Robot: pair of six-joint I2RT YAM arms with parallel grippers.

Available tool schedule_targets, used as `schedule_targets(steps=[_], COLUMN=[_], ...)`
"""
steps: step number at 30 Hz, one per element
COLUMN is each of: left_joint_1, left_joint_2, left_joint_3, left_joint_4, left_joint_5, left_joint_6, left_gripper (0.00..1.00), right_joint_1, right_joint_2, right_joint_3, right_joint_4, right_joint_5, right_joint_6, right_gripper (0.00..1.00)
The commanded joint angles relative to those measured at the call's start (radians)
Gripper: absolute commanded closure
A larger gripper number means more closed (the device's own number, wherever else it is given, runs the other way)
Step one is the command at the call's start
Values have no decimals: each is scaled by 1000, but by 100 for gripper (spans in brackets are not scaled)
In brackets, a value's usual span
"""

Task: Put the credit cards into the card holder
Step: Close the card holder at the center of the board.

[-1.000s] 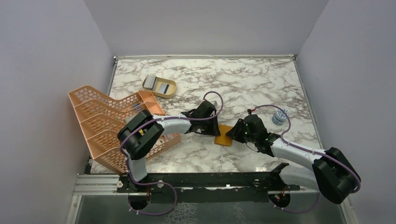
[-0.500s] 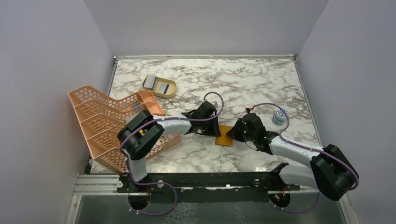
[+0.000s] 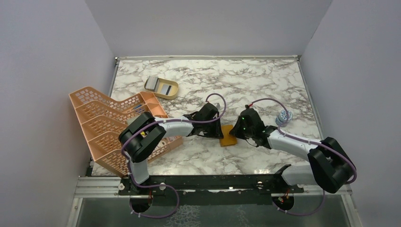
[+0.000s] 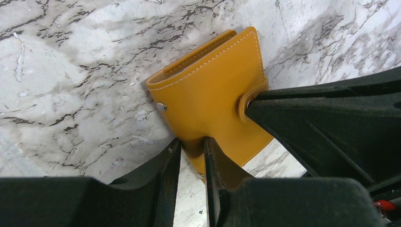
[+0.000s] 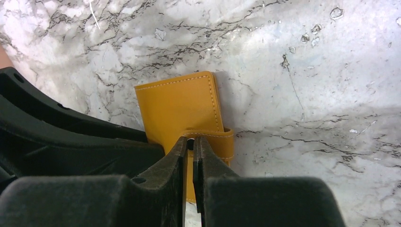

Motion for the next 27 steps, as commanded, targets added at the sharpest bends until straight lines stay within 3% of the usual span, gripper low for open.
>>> schedule_targets(steps=[1, 9, 16, 27], left_joint_1=[-33, -32, -30, -6], left_joint_2=[15, 31, 11, -126], left_joint_3=[-34, -37, -45, -66], left_joint_4=[-23, 7, 22, -6], left_joint_5=[37, 57, 58, -59], left_joint_6=[9, 11, 15, 22], left_gripper=[75, 75, 75, 66], right_joint_1=[20, 53, 83, 143], right_joint_2=[79, 75, 181, 241], right_joint_3=[6, 40, 76, 105], right_joint_4=[-150, -222, -260, -304], right_joint_5=[67, 95, 106, 141], right_joint_6=[-39, -69, -50, -2], right_gripper=[93, 96, 98, 99])
